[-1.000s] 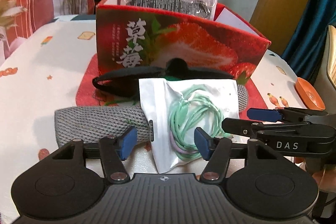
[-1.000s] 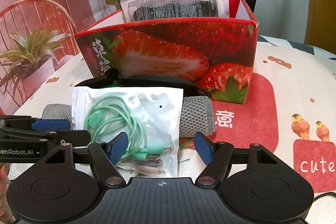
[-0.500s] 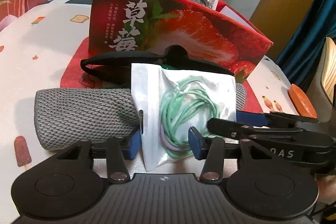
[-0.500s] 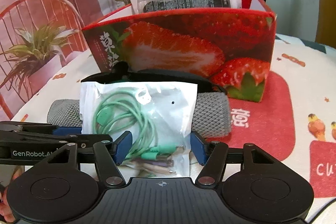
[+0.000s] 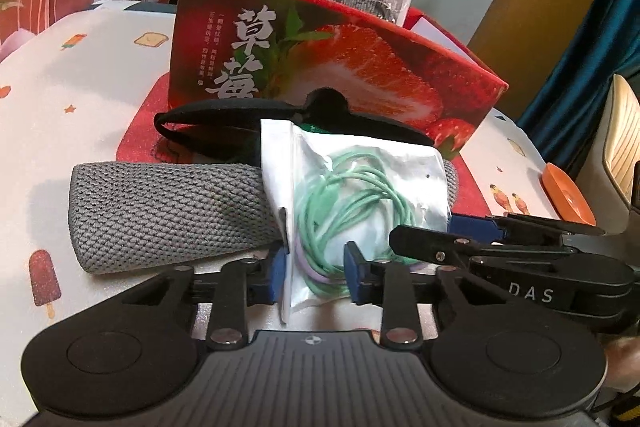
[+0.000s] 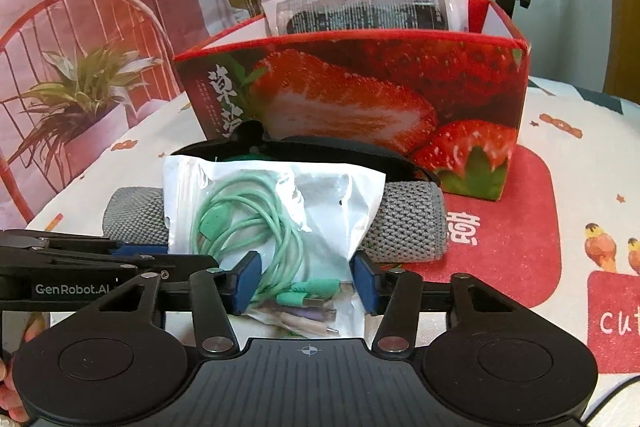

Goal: Organize soft objects
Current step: 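Close both grippers on the white bag's edge, then lift the white bag with both grippers and carry it over the red box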

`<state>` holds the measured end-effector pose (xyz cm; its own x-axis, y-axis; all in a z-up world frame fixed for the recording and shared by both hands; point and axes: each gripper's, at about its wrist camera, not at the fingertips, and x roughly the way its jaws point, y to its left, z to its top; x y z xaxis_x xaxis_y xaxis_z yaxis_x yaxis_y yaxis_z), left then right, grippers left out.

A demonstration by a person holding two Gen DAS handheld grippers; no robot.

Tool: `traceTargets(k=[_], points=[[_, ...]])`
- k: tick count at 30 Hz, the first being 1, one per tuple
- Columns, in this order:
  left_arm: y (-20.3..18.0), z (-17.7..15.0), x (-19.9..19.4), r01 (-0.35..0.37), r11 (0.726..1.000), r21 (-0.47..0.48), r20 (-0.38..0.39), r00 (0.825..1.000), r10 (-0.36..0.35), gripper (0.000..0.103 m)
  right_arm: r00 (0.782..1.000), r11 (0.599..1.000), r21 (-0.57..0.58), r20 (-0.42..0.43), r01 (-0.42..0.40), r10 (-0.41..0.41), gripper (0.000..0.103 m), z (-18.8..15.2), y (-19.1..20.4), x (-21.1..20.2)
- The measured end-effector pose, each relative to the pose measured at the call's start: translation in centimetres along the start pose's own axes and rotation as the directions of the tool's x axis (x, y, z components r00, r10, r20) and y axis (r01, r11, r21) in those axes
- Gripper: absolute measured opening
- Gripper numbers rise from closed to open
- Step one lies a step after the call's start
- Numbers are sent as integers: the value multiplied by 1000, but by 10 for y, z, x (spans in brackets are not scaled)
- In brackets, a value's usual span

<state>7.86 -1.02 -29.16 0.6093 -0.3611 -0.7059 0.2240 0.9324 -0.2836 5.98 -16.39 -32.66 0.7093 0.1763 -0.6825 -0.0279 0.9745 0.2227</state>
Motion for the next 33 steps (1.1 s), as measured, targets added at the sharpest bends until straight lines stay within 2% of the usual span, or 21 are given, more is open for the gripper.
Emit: traceTargets(k=[6, 33], points=[[-2, 2, -7, -8, 1000, 5, 20, 1000, 8, 31, 999, 1000, 14, 29, -20, 19, 38, 3, -2, -10], [-11, 15, -35, -11, 999, 53, 104, 995, 5, 31, 992, 999, -21, 119, -32, 34, 36, 14, 7, -38]])
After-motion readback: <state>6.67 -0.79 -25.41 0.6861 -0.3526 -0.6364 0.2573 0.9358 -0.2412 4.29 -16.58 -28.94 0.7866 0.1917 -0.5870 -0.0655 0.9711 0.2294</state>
